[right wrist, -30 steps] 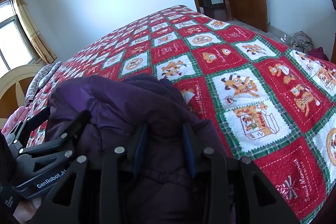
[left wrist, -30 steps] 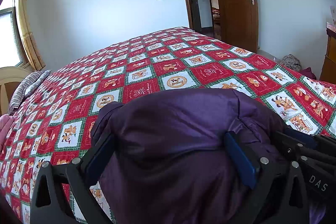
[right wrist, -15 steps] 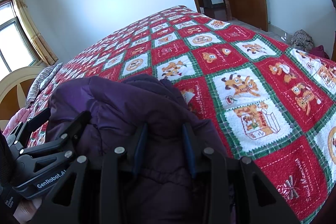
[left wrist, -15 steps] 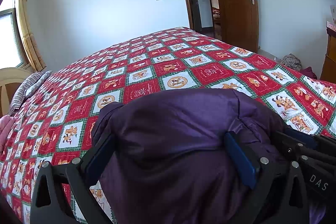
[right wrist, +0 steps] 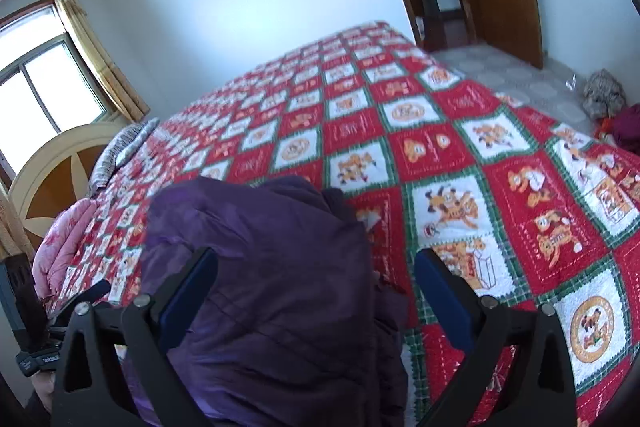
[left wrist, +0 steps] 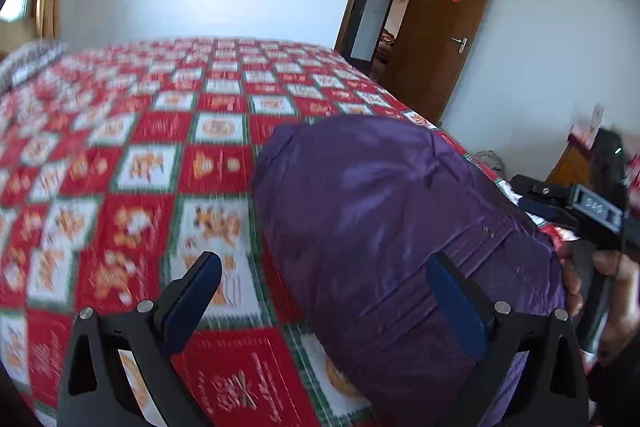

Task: Fold large clothes

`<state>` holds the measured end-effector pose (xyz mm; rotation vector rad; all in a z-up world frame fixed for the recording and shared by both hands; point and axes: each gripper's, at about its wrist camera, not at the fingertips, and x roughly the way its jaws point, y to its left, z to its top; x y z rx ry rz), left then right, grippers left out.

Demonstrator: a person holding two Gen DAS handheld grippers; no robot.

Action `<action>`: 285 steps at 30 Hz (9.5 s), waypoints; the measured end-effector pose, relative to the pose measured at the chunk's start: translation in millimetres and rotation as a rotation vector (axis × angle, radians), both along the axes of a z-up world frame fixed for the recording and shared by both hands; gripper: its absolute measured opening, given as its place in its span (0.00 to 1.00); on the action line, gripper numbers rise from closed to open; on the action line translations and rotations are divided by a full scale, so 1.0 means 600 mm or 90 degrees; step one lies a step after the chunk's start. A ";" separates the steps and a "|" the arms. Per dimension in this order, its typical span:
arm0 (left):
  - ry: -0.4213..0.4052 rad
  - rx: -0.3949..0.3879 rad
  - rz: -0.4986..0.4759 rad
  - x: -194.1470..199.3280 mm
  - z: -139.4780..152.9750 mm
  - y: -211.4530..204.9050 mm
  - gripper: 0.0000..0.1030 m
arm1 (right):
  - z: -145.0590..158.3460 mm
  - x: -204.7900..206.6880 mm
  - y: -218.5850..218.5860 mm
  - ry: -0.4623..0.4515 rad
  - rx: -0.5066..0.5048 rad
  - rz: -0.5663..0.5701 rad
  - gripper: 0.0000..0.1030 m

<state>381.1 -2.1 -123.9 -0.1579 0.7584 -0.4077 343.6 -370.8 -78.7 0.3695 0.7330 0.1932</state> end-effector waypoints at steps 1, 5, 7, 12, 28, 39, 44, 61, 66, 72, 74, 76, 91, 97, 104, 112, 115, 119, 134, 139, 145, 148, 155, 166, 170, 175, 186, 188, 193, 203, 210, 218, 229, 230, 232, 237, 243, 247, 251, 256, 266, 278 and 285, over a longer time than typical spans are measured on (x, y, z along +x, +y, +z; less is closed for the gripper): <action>0.018 -0.014 -0.002 0.004 -0.011 0.001 0.99 | -0.013 0.011 -0.001 0.018 -0.003 0.011 0.97; 0.060 -0.054 -0.024 0.019 -0.050 -0.018 0.99 | -0.067 0.038 -0.007 0.080 0.051 0.046 0.87; 0.061 -0.080 -0.028 0.027 -0.058 -0.021 0.99 | -0.082 0.044 -0.018 0.090 0.090 0.051 0.85; 0.091 -0.152 -0.030 0.057 -0.079 -0.023 0.99 | -0.125 0.071 -0.019 0.114 0.150 0.091 0.84; -0.010 -0.089 -0.051 -0.002 0.014 -0.066 0.70 | -0.118 0.049 0.027 0.052 0.271 0.173 0.32; -0.089 -0.017 0.040 -0.101 0.104 0.091 0.69 | -0.057 0.036 0.240 0.020 0.321 0.300 0.30; -0.109 0.000 0.113 -0.133 0.122 0.188 0.69 | -0.031 0.056 0.374 0.021 0.334 0.377 0.30; 0.001 0.053 0.347 -0.149 -0.022 0.460 0.73 | -0.067 0.093 0.713 0.079 0.107 0.508 0.29; -0.041 0.129 0.396 -0.157 -0.042 0.469 0.94 | -0.106 0.107 0.708 0.094 0.119 0.501 0.31; -0.038 0.149 0.404 -0.141 -0.044 0.459 0.96 | -0.118 0.108 0.703 0.103 0.119 0.494 0.37; -0.035 0.153 0.410 -0.139 -0.049 0.474 0.97 | -0.120 0.104 0.702 0.101 0.112 0.488 0.38; -0.033 0.156 0.412 -0.135 -0.049 0.475 0.97 | -0.121 0.101 0.698 0.098 0.107 0.486 0.39; -0.027 0.131 0.418 -0.142 -0.056 0.476 0.99 | -0.129 0.090 0.696 0.077 0.088 0.471 0.44; -0.026 0.129 0.419 -0.142 -0.056 0.476 0.99 | -0.128 0.087 0.699 0.074 0.072 0.466 0.45; -0.029 0.121 0.421 -0.144 -0.060 0.477 0.99 | -0.123 0.077 0.705 0.054 0.035 0.456 0.46; -0.029 0.117 0.420 -0.144 -0.061 0.479 0.99 | -0.120 0.071 0.711 0.036 0.004 0.446 0.47; -0.029 0.115 0.420 -0.144 -0.063 0.479 0.99 | -0.118 0.069 0.714 0.032 -0.008 0.443 0.47; -0.030 0.109 0.419 -0.146 -0.065 0.481 0.99 | -0.115 0.065 0.719 0.022 -0.032 0.438 0.47; -0.024 0.076 0.405 -0.148 -0.070 0.497 0.99 | -0.112 0.065 0.727 0.042 -0.052 0.439 0.48; -0.023 0.067 0.402 -0.148 -0.073 0.501 0.99 | -0.114 0.063 0.727 0.047 -0.043 0.444 0.48; -0.022 0.064 0.401 -0.148 -0.073 0.500 0.99 | -0.116 0.063 0.726 0.047 -0.037 0.444 0.48; -0.022 0.064 0.401 -0.148 -0.073 0.499 0.99 | -0.116 0.062 0.725 0.046 -0.040 0.444 0.48; -0.019 0.054 0.399 -0.146 -0.076 0.503 0.99 | -0.113 0.060 0.729 0.040 -0.055 0.441 0.48; -0.013 0.109 0.413 -0.147 -0.058 0.486 0.99 | -0.106 0.057 0.735 0.041 -0.095 0.430 0.48; -0.030 0.170 0.438 -0.159 -0.041 0.465 0.99 | -0.094 0.050 0.737 0.035 -0.137 0.411 0.55; -0.023 0.161 0.450 -0.166 -0.042 0.474 0.99 | -0.088 0.044 0.739 0.031 -0.164 0.394 0.55; -0.071 0.168 0.445 -0.239 0.013 0.458 0.99 | -0.006 -0.018 0.702 -0.049 -0.160 0.334 0.65; -0.102 0.162 0.437 -0.272 0.041 0.445 0.99 | 0.016 -0.044 0.684 -0.072 -0.150 0.321 0.72; -0.159 0.176 0.427 -0.336 0.086 0.415 0.99 | 0.034 -0.115 0.665 -0.124 -0.154 0.322 0.78; -0.179 0.166 0.409 -0.386 0.097 0.376 0.99 | 0.044 -0.199 0.656 -0.165 -0.166 0.338 0.78; -0.187 0.167 0.411 -0.396 0.107 0.372 0.99 | 0.072 -0.219 0.654 -0.200 -0.157 0.338 0.81; -0.188 0.170 0.413 -0.397 0.108 0.372 0.99 | 0.075 -0.221 0.652 -0.209 -0.145 0.339 0.81; -0.195 0.174 0.405 -0.397 0.108 0.360 0.99 | 0.071 -0.226 0.645 -0.204 -0.137 0.340 0.81; -0.195 0.175 0.404 -0.397 0.108 0.359 0.99 | 0.069 -0.225 0.645 -0.202 -0.137 0.341 0.81; -0.198 0.174 0.403 -0.399 0.110 0.357 0.99 | 0.067 -0.227 0.644 -0.201 -0.135 0.339 0.81; -0.197 0.175 0.404 -0.398 0.110 0.355 0.99 | 0.065 -0.227 0.641 -0.197 -0.132 0.338 0.81; -0.194 0.177 0.401 -0.397 0.109 0.352 0.99 | 0.057 -0.228 0.639 -0.190 -0.130 0.337 0.81; -0.190 0.177 0.398 -0.395 0.107 0.350 0.99 | 0.057 -0.227 0.638 -0.189 -0.127 0.336 0.81; -0.188 0.178 0.398 -0.395 0.106 0.349 0.99 | 0.055 -0.225 0.636 -0.185 -0.126 0.334 0.81; -0.183 0.184 0.402 -0.393 0.106 0.349 0.99 | 0.057 -0.226 0.636 -0.187 -0.124 0.333 0.81; -0.178 0.192 0.417 -0.391 0.114 0.350 0.99 | 0.069 -0.227 0.629 -0.199 -0.115 0.330 0.81; -0.164 0.194 0.413 -0.386 0.111 0.352 0.99 | 0.073 -0.232 0.636 -0.201 -0.114 0.339 0.81; -0.158 0.195 0.413 -0.383 0.108 0.353 0.99 | 0.073 -0.233 0.636 -0.203 -0.113 0.341 0.81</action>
